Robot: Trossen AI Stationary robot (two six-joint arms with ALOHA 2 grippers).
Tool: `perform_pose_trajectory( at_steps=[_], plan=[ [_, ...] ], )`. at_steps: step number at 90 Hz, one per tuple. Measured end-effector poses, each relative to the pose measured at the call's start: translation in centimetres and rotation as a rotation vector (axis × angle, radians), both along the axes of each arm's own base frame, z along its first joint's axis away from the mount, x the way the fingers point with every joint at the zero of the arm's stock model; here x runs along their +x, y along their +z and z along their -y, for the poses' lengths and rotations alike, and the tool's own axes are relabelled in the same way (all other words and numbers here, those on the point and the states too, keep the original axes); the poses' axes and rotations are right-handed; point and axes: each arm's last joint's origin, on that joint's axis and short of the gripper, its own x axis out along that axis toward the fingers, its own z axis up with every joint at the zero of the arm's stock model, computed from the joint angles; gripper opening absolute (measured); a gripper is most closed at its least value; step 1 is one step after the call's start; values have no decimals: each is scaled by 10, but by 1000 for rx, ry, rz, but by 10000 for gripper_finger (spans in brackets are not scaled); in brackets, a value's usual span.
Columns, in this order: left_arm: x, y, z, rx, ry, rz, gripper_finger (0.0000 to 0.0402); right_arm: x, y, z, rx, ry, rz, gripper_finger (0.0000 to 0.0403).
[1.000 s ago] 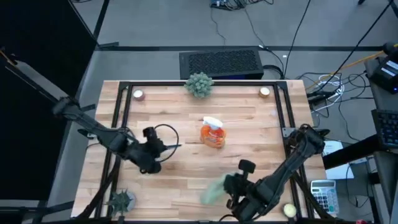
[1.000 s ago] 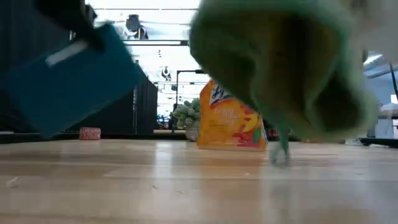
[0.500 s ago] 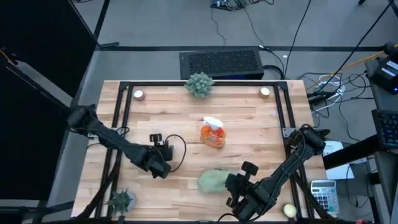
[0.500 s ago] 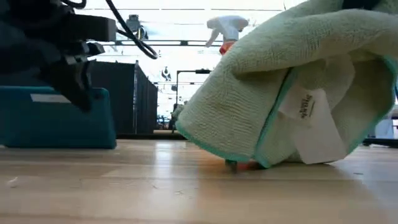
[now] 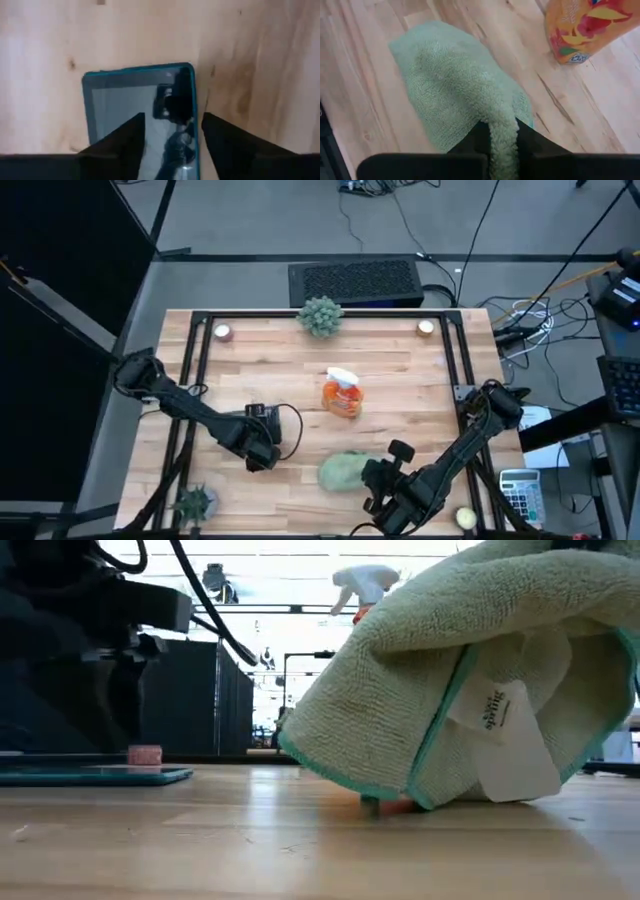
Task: Apply microfiber cloth
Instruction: Wipe the back of the blue tablet with the green microfiber cloth
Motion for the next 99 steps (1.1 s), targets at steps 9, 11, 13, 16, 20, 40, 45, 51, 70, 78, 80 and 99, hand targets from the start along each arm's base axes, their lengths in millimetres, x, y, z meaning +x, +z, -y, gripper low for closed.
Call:
perform_pose_trajectory(
  at_steps=[9,11,13,16,20,40,45,51,70,78,80,99],
  plan=[
    [0,5,1,-3,-21,-30,213,0,0,0,-1,1,0,17],
    [0,10,2,0,-25,-37,214,0,0,0,-2,1,-1,17],
    [0,15,3,3,-29,-39,215,-1,1,1,-4,4,-3,16],
    [0,25,5,8,-37,-33,216,-1,3,2,-6,5,-6,15],
    [0,42,7,20,-46,5,216,-3,8,5,-10,12,-10,14],
    [-22,116,-1,32,-37,304,217,-1,24,44,-109,1,-131,12],
    [-29,126,-6,21,-28,345,217,-1,27,57,-151,-19,-190,12],
    [-37,134,-12,9,-21,382,217,0,28,71,-202,-47,-246,13],
    [-51,148,-21,-4,-9,446,217,10,19,92,-296,-51,-257,36],
    [-52,148,-21,-3,-9,446,217,11,12,97,-230,-118,-292,44],
    [-52,148,-21,-2,-9,444,217,11,10,98,-210,-129,-302,47],
    [-51,147,-22,12,-33,435,217,27,-3,93,116,18,-367,118]
  ],
)
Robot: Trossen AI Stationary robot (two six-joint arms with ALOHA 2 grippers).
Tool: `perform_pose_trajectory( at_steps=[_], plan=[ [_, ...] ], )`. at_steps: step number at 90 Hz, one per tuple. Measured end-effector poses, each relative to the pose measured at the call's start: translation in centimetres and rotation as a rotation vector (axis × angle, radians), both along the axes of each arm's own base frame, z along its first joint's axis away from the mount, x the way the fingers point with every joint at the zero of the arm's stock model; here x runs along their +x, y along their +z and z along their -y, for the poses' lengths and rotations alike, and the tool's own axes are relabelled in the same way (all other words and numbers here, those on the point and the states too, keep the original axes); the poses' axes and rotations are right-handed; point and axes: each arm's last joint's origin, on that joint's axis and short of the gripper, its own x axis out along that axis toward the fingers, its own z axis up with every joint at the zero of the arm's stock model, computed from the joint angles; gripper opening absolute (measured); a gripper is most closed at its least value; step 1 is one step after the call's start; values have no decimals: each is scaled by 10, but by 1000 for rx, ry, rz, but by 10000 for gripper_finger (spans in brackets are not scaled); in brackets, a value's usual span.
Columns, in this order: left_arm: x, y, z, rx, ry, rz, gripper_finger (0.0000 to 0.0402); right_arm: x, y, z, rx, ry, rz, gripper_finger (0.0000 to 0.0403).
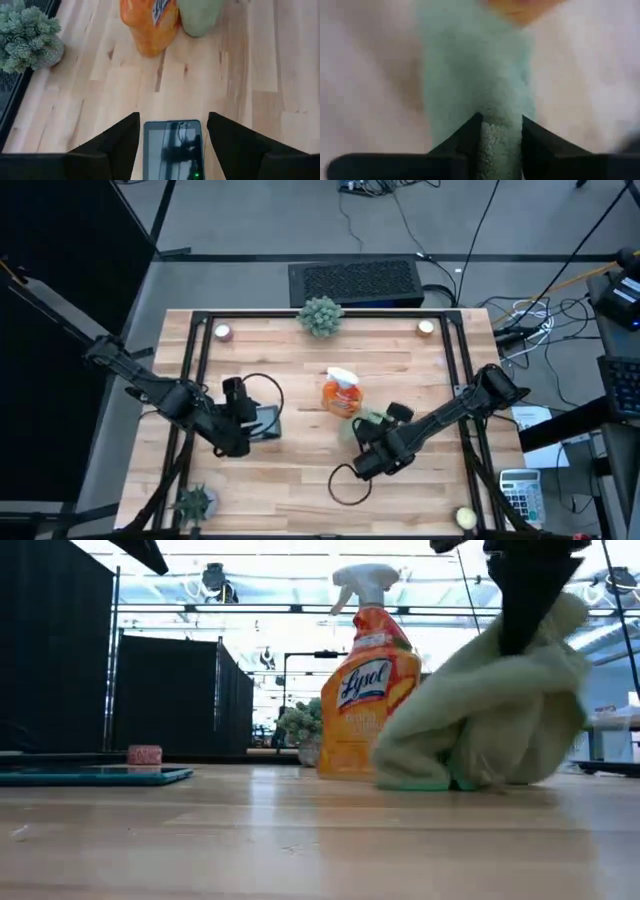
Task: Apply microfiber cloth
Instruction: Wipe the back of the blue tablet with the green microfiber cloth, then return to Home Position
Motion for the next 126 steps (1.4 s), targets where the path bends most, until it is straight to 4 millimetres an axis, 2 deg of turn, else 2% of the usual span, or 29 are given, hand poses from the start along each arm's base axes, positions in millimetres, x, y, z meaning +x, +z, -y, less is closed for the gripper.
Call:
perform_pose_trajectory(
  at_steps=[9,21,32,38,49,57,71,86,100,110,121,126],
  plan=[
    [1,0,-1,3,3,-1,217,9,7,5,113,87,6,163],
    [2,0,-3,12,0,-5,217,9,42,24,142,180,94,209],
    [3,0,-5,-3,3,-13,217,1,68,44,166,137,195,232],
    [3,0,-6,-13,0,-19,217,-4,72,49,174,116,199,239],
    [3,0,-6,-8,-8,-24,217,-19,70,53,127,154,88,244],
    [4,-1,-8,-10,-21,-35,217,-29,75,61,61,165,166,241],
    [6,-1,-11,-48,-48,-67,217,-51,63,84,119,138,368,222],
    [7,-1,-17,-44,-46,-69,217,-80,48,108,145,109,647,182],
    [10,-1,-24,-43,-24,-71,217,-96,29,129,146,138,883,125],
    [12,0,-28,-43,-9,-62,217,-106,11,143,116,151,933,77],
    [14,0,-31,-43,7,-61,217,-119,0,153,68,157,1030,20],
    [14,0,-31,-44,8,-56,217,-125,-6,156,47,158,1057,7]
  ],
)
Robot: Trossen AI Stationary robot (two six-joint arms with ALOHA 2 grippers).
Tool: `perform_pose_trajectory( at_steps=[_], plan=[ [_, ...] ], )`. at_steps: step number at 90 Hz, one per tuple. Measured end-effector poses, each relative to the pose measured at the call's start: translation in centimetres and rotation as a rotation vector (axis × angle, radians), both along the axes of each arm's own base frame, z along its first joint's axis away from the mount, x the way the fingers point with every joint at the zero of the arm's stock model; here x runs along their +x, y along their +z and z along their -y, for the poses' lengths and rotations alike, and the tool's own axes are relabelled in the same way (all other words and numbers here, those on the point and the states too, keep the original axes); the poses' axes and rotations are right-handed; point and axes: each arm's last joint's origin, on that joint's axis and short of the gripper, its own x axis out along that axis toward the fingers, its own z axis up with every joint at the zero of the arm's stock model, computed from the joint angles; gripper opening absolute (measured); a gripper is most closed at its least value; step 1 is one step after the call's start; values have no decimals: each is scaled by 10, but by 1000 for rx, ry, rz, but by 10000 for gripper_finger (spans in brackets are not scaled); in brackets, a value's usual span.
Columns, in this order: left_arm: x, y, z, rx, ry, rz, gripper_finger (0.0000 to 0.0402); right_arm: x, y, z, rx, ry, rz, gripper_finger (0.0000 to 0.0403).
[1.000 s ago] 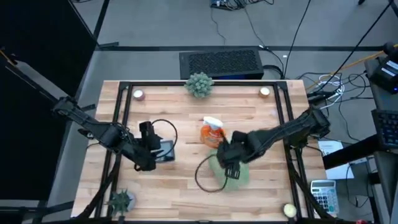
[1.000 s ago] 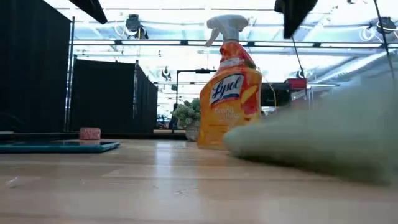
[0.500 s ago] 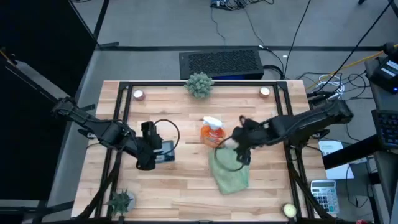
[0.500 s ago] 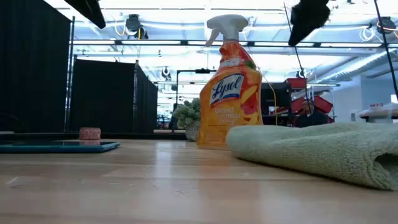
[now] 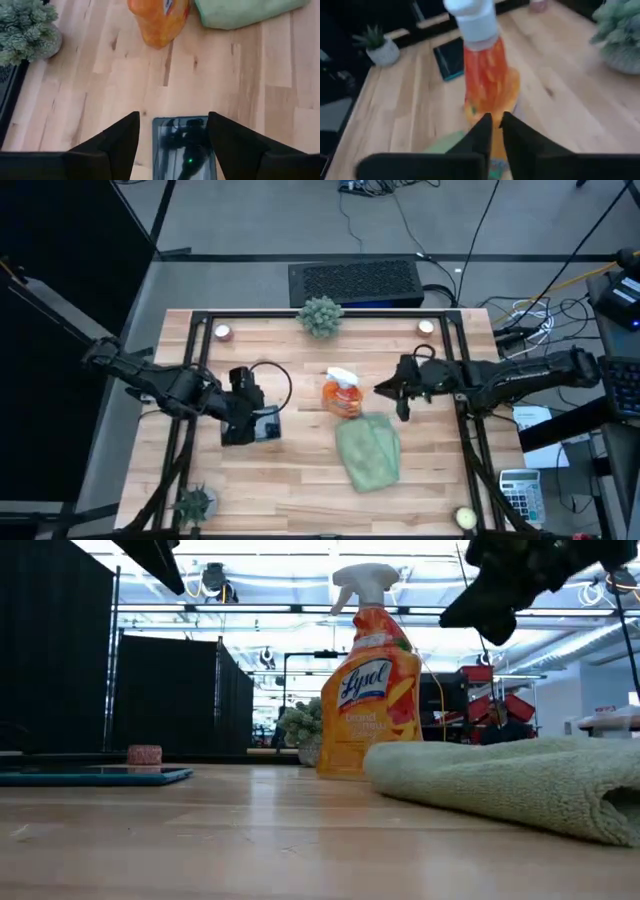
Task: Apply microfiber cloth
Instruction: Return to Home Position
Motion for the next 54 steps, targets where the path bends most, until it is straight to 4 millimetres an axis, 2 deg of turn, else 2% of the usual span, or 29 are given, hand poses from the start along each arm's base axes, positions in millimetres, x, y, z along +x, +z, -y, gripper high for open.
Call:
perform_pose_trajectory(
  at_steps=[54],
  plan=[
    [4,3,-2,51,47,66,217,-40,-50,5,-66,4,296,0]
  ],
)
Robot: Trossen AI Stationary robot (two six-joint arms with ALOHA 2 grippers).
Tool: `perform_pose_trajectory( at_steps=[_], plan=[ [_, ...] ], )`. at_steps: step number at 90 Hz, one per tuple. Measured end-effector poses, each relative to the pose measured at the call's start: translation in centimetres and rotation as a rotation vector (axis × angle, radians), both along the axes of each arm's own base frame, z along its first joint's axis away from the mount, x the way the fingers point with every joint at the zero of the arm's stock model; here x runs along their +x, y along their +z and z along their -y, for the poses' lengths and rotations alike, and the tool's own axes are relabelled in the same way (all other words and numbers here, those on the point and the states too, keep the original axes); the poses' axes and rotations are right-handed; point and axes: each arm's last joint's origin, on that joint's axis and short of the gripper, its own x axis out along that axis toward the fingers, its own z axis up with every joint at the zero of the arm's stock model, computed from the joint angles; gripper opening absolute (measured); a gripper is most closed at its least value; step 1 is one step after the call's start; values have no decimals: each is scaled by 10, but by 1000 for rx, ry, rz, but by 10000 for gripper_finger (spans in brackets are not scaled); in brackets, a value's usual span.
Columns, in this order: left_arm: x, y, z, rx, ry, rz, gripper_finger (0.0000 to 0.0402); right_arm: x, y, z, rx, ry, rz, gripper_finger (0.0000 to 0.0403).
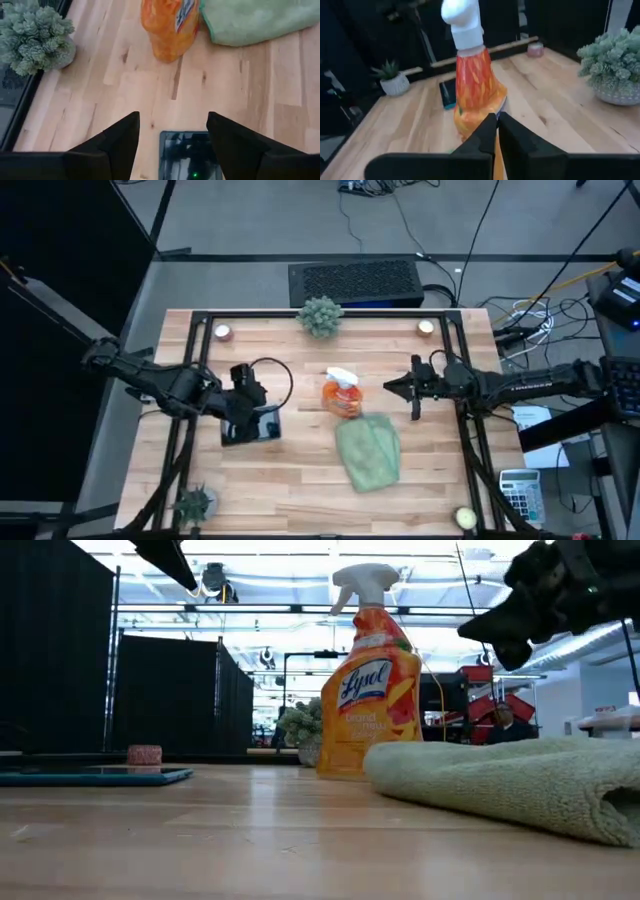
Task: Apply microfiber cloth
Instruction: Return to Home Position
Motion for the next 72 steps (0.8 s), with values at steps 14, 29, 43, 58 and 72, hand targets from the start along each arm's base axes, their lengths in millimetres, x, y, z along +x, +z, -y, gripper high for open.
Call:
perform_pose_trajectory(
  at_steps=[14,29,43,58,72],
  plan=[
    [0,0,-1,26,17,9,217,-9,-11,0,-7,-4,105,0],
    [-1,0,-3,80,50,14,217,-12,-19,1,-2,-29,89,0],
    [0,1,-3,83,90,41,217,-12,-15,1,6,-28,130,0],
    [0,1,-3,98,70,34,217,-14,-24,3,-68,-67,90,0],
    [-5,6,-4,127,59,57,217,-15,-25,6,-109,-81,72,0]
  ],
)
